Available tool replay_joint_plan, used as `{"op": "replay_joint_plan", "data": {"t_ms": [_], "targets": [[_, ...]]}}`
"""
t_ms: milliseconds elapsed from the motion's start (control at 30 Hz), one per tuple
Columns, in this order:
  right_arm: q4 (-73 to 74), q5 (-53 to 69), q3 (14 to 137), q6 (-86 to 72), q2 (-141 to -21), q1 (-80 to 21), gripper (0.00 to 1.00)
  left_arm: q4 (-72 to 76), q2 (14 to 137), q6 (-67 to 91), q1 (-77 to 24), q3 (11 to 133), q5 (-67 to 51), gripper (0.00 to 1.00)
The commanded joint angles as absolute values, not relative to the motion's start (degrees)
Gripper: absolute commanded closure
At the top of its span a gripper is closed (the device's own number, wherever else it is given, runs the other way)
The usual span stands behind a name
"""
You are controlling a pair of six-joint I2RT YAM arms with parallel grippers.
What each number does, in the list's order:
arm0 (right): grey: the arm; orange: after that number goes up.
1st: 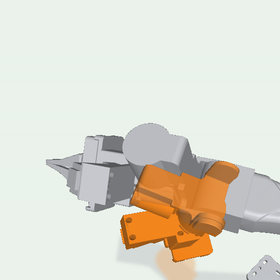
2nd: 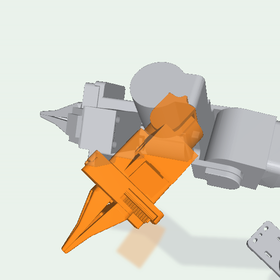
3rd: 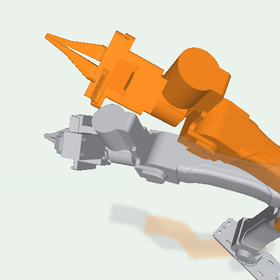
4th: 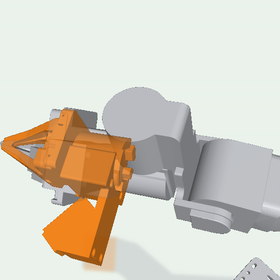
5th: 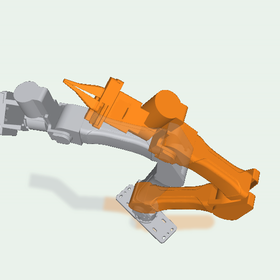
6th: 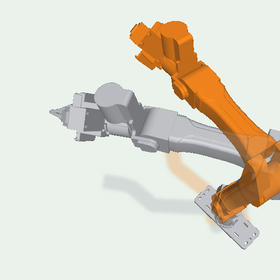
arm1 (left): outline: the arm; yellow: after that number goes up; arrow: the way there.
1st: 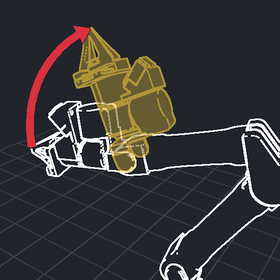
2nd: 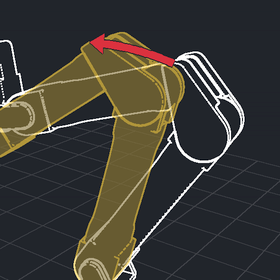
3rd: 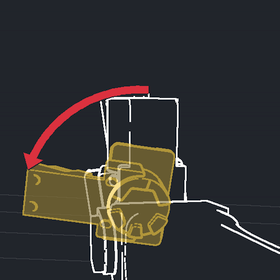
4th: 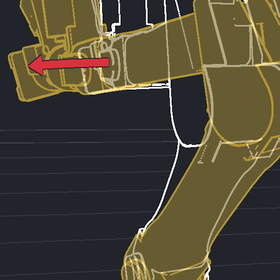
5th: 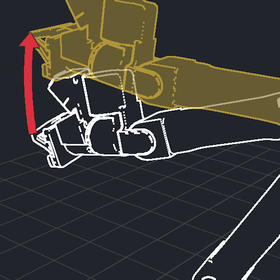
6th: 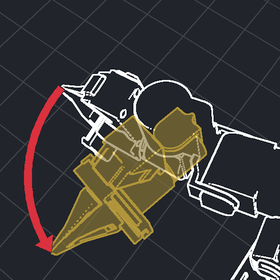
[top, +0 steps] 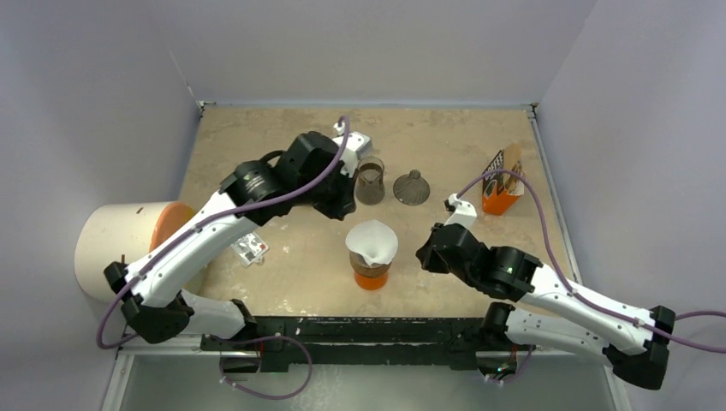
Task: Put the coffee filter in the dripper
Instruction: Place the coffee filter in the coffee dripper, then move the coffee server to the center of the board.
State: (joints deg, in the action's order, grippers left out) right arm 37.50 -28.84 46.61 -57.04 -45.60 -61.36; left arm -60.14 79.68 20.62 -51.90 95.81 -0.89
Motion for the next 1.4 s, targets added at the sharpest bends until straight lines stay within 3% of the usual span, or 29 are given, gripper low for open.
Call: {"op": "replay_joint_plan", "data": {"t_ms": [0, 367, 700, 1367], "targets": [[30.9, -15.7, 41.6, -54.4, -46.5, -57.0, 1.0, -51.2, 73.4, 16.4, -49.6, 89.6, -0.2, 1.0], [17.1, 6.9, 31.3, -54.7, -49.6, -49.0, 1.0, -40.0, 63.2, 10.0, -48.8, 77.2, 6.6, 1.0], [-2.0, 23.0, 21.3, -59.4, -54.2, -43.0, 1.0, -29.1, 53.2, 4.6, -48.8, 66.1, 5.3, 1.0], [-31.1, 38.5, 18.8, -64.1, -75.5, -39.7, 1.0, -25.6, 45.8, 1.2, -48.8, 59.1, 2.1, 1.0]]}}
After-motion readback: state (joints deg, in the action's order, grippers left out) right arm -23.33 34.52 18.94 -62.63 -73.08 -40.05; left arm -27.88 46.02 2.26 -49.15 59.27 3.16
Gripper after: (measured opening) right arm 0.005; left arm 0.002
